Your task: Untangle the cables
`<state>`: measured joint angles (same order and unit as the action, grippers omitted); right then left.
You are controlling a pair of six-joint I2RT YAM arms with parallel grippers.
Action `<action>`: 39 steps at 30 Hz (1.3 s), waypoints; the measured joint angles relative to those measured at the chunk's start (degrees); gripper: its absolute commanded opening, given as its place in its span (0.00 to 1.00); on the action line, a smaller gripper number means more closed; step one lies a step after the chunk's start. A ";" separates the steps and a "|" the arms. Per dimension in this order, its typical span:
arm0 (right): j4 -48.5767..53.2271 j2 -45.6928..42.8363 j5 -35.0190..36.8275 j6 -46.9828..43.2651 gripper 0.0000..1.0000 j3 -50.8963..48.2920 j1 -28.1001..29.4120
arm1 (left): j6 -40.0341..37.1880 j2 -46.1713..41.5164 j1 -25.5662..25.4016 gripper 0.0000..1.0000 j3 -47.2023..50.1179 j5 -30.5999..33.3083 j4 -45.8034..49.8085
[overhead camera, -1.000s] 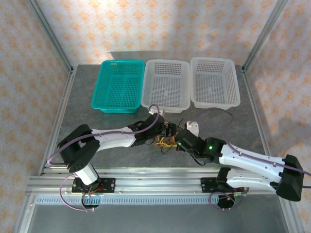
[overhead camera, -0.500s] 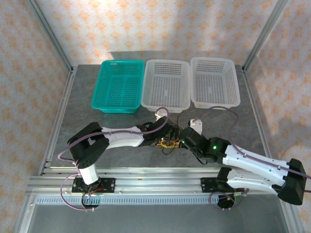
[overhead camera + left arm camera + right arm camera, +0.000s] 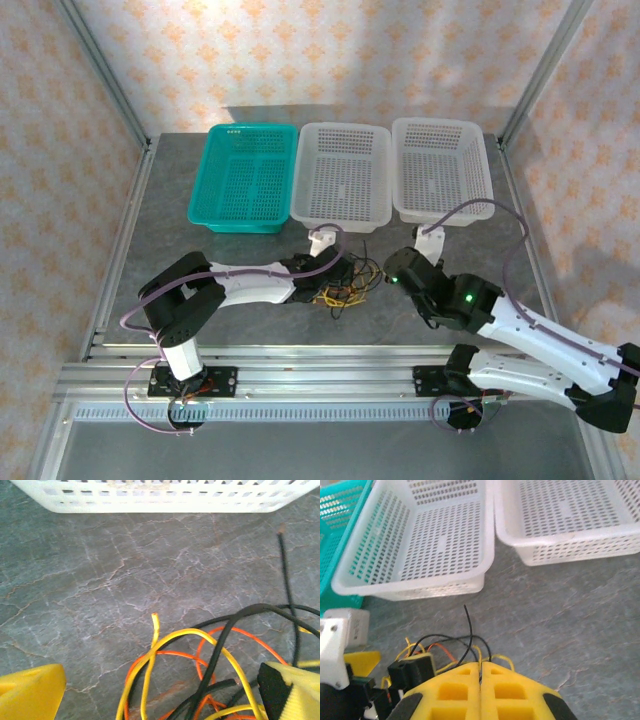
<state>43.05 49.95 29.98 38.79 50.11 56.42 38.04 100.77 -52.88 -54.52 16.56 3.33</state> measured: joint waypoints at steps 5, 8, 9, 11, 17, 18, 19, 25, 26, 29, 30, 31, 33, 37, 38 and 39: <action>3.61 0.02 4.50 0.07 0.00 2.62 -0.31 | 1.38 0.00 0.00 1.00 1.27 1.95 -0.17; 5.44 0.04 7.15 0.07 0.00 4.61 -0.39 | 1.92 0.00 0.04 1.00 1.70 2.45 -0.17; 5.90 0.09 7.96 0.07 0.00 5.25 -0.48 | 2.01 0.00 0.04 1.00 1.88 2.54 -0.09; 6.80 0.37 9.86 0.02 0.00 6.71 -0.76 | 2.16 0.00 0.00 1.00 2.93 2.54 0.35; 8.22 2.12 14.69 -1.29 0.00 10.16 -1.86 | 3.37 0.26 0.00 1.00 5.27 3.06 1.70; 8.24 2.43 15.13 -1.68 0.00 10.43 -2.19 | 3.61 0.26 0.00 1.00 5.29 3.30 1.77; 8.28 2.78 15.58 -2.16 0.00 10.71 -2.64 | 3.96 0.26 0.00 1.00 5.29 3.52 1.84; 7.02 3.63 16.52 -6.16 0.00 11.34 -5.40 | 5.09 0.26 0.00 1.00 5.31 5.38 3.37; 6.73 3.69 16.59 -6.86 0.00 11.61 -5.60 | 5.46 0.26 0.00 1.00 5.27 5.86 3.78; 5.16 4.02 16.61 -8.63 0.00 12.09 -5.77 | 5.66 0.26 0.00 1.00 4.72 7.02 5.53; 4.13 4.13 16.31 -9.73 0.00 12.09 -5.81 | 5.66 0.24 0.00 1.00 4.33 7.23 6.32; 2.95 4.22 15.56 -10.93 0.00 12.07 -5.86 | 5.64 0.24 0.00 1.00 3.78 7.56 7.13; -0.37 4.22 13.16 -13.40 0.00 11.78 -5.86 | 5.44 0.02 0.15 1.00 2.47 7.80 8.46; -5.99 5.05 8.92 -16.83 0.00 10.14 -5.86 | 4.59 -3.37 1.66 1.00 0.22 7.04 9.01; -6.58 5.66 8.59 -17.09 0.00 9.94 -5.86 | 4.26 -4.52 2.29 1.00 -0.11 6.51 8.74; -7.15 6.58 8.46 -17.40 0.00 9.75 -5.86 | 3.91 -5.92 3.17 1.00 -0.46 6.05 8.24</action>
<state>35.90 56.53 38.44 21.39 59.86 50.57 41.95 94.85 -49.71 -54.98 22.61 11.57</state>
